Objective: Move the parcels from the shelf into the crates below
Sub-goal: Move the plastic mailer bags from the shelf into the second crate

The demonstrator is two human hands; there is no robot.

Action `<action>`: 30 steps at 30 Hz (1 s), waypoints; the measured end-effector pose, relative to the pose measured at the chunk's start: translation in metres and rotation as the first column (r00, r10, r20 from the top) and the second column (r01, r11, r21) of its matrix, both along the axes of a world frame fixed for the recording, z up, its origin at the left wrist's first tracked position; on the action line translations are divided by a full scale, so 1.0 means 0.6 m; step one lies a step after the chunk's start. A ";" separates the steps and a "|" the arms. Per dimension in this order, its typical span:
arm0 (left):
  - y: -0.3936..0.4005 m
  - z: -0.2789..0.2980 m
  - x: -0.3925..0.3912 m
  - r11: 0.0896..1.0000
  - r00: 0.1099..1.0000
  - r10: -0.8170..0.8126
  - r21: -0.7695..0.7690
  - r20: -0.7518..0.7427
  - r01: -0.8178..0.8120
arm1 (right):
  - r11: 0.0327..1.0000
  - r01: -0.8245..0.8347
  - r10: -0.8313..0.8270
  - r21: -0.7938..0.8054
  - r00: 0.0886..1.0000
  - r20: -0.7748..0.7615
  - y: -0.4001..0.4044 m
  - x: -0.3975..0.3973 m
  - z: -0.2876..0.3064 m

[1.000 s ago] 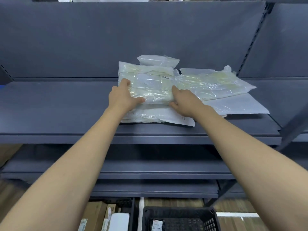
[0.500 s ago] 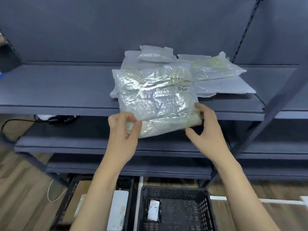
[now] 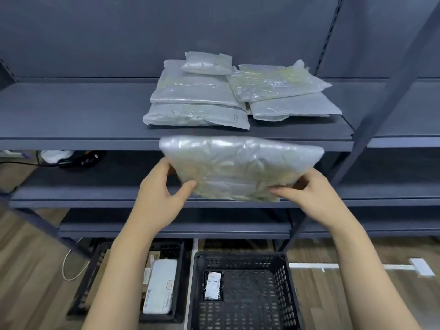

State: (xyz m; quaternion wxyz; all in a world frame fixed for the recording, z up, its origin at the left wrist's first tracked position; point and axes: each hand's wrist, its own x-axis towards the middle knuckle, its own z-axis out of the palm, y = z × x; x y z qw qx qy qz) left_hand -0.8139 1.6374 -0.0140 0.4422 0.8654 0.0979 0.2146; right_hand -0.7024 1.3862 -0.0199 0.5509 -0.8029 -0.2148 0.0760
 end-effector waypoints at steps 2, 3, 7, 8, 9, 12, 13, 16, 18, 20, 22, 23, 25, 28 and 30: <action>0.001 -0.001 -0.006 0.998 0.997 -0.041 -0.042 -0.073 0.038 | 0.997 -0.041 0.042 -0.065 0.999 0.008 -0.011 0.007 -0.006; 0.000 -0.002 -0.008 0.992 0.990 -0.085 -0.103 -0.110 0.074 | 0.992 -0.066 0.070 -0.111 0.997 0.032 -0.016 0.008 -0.011; 0.006 -0.002 -0.013 0.978 0.963 -0.190 -0.117 -0.191 0.170 | 0.999 0.041 -0.039 -0.026 0.994 0.098 -0.027 -0.006 -0.019; 0.010 -0.001 -0.014 0.972 0.948 -0.229 -0.102 -0.219 0.212 | 0.996 0.074 -0.077 0.041 0.995 0.065 -0.021 -0.015 -0.011; 0.012 0.000 -0.015 0.959 0.924 -0.280 -0.115 -0.262 0.258 | 0.985 0.119 -0.121 0.123 0.993 0.012 -0.016 -0.019 -0.009; 0.006 0.009 -0.017 0.924 0.848 -0.380 -0.199 -0.369 0.327 | 0.844 0.265 -0.148 0.466 0.951 -0.271 -0.002 -0.028 -0.001; 0.002 0.010 -0.017 0.927 0.848 -0.370 -0.206 -0.379 0.312 | 0.797 0.330 -0.124 0.505 0.909 -0.398 -0.002 -0.026 -0.002; -0.008 0.016 -0.009 0.945 0.871 -0.318 -0.201 -0.375 0.258 | 0.812 0.338 -0.133 0.476 0.901 -0.412 0.010 -0.029 -0.003; -0.014 0.023 -0.006 0.947 0.884 -0.307 -0.206 -0.353 0.247 | 0.787 0.363 -0.154 0.499 0.899 -0.411 0.013 -0.033 -0.001; -0.019 0.030 -0.005 0.944 0.893 -0.307 -0.220 -0.329 0.244 | 0.778 0.355 -0.143 0.518 0.903 -0.404 0.010 -0.032 -0.004; -0.021 0.037 -0.006 0.937 0.893 -0.328 -0.227 -0.308 0.266 | 0.772 0.337 -0.103 0.539 0.903 -0.416 0.012 -0.031 -0.006; -0.021 0.038 -0.006 0.938 0.894 -0.328 -0.221 -0.307 0.268 | 0.768 0.342 -0.105 0.542 0.901 -0.421 0.012 -0.034 -0.004; -0.018 0.036 -0.005 0.950 0.901 -0.300 -0.187 -0.314 0.251 | 0.773 0.339 -0.101 0.536 0.900 -0.424 0.012 -0.033 -0.002; -0.020 0.034 -0.003 0.969 0.911 -0.241 -0.139 -0.334 0.205 | 0.796 0.341 -0.144 0.500 0.909 -0.391 0.012 -0.029 -0.002; -0.023 0.033 -0.004 0.970 0.917 -0.240 -0.124 -0.317 0.211 | 0.785 0.381 -0.212 0.488 0.906 -0.366 0.011 -0.029 0.000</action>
